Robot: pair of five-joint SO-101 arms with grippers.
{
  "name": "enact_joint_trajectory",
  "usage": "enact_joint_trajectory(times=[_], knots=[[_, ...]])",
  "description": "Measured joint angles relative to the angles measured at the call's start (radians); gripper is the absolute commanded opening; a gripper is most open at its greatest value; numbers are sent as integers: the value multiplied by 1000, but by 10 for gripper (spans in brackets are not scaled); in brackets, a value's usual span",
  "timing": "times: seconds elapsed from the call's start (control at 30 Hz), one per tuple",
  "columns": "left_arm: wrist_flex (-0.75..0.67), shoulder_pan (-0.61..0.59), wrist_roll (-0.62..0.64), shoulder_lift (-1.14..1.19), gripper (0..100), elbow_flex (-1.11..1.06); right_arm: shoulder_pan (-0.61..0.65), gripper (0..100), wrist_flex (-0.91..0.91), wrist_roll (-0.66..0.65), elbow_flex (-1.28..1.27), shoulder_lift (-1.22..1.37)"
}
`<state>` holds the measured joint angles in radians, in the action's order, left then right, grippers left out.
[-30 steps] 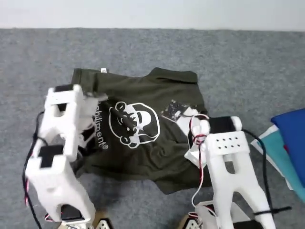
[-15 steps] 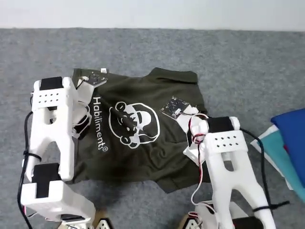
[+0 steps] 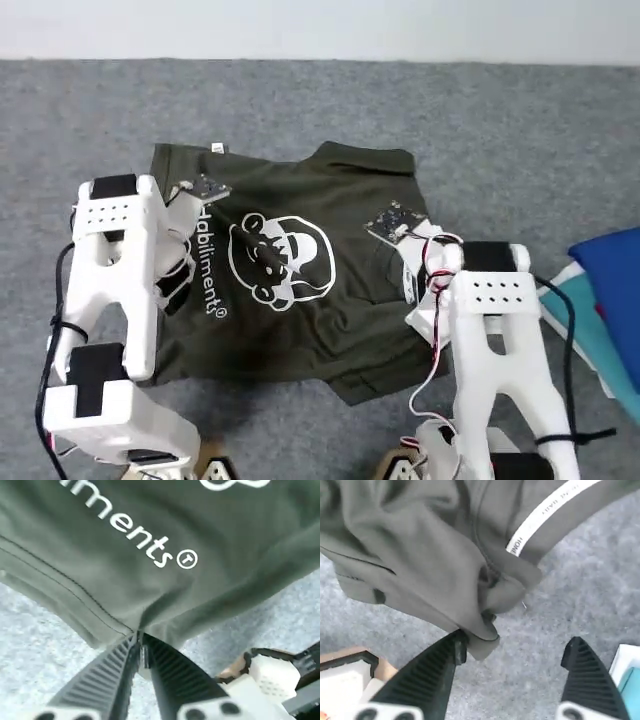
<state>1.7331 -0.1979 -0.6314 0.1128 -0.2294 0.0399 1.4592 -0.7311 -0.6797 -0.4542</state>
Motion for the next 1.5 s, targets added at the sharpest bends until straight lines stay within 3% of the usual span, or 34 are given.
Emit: enact_joint_trajectory(times=[0.23, 0.53, 0.67, 0.97, 1.3, 1.5], knots=[[0, -2, 0, 0, 13, -69, 0, 314, 77, -95, -115, 0], [0, -74, 0, 0, 13, -94, 2, 314, 52, -106, -206, 0], [0, -84, 0, 0, 13, -94, 120, 314, 133, -109, -206, 0], [0, -87, 0, 0, 13, -94, 542, 313, 149, -109, -206, 0], [0, -91, 0, 0, 13, -94, 574, 313, -51, -109, -203, 230], [0, -138, 0, 0, 13, -94, 586, 313, -130, -44, -166, 353]])
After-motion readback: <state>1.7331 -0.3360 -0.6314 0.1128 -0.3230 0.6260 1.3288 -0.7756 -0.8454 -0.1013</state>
